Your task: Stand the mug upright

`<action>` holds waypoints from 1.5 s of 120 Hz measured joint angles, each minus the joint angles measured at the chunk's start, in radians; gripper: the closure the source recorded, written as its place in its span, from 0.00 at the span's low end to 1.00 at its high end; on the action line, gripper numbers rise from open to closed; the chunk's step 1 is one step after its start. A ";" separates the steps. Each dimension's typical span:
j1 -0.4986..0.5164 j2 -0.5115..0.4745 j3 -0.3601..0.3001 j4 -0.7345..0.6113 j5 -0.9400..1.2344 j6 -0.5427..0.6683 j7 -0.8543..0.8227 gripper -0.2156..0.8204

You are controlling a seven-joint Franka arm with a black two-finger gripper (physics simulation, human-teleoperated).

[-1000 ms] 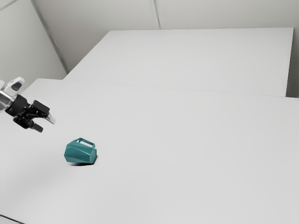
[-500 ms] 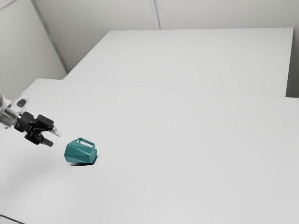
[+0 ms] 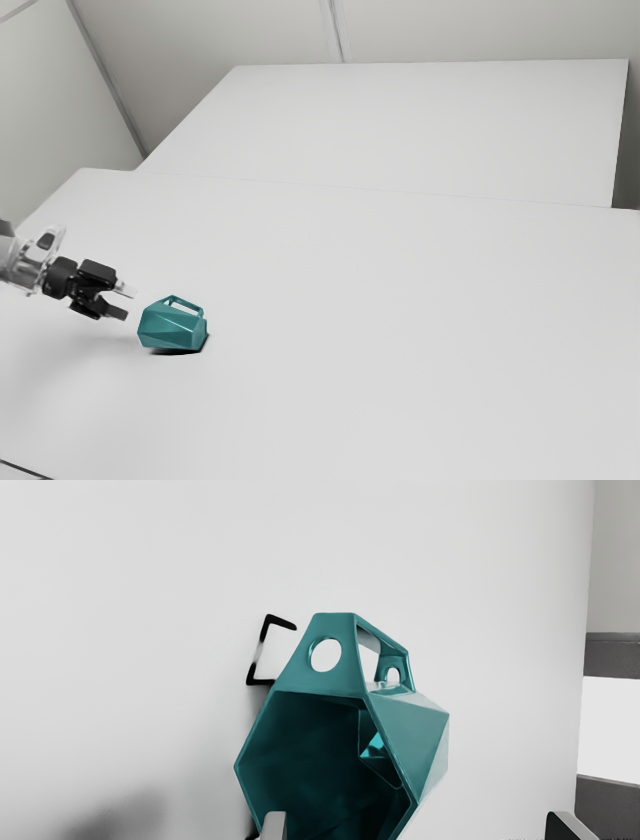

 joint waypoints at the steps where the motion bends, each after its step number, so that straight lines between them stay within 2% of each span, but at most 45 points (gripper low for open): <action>1: 0.000 0.003 0.000 0.001 -0.003 -0.003 0.004 0.26; 46: 0.001 0.104 -0.016 0.040 -0.090 -0.066 0.142 0.26; 88: 0.000 0.132 -0.046 0.039 -0.122 -0.092 0.211 0.29; 99: 0.000 0.138 -0.050 0.038 -0.128 -0.094 0.223 0.35; 146: 0.000 0.144 -0.064 0.036 -0.142 -0.107 0.256 0.71; 180: -0.004 0.138 -0.064 0.033 -0.150 -0.125 0.270 0.84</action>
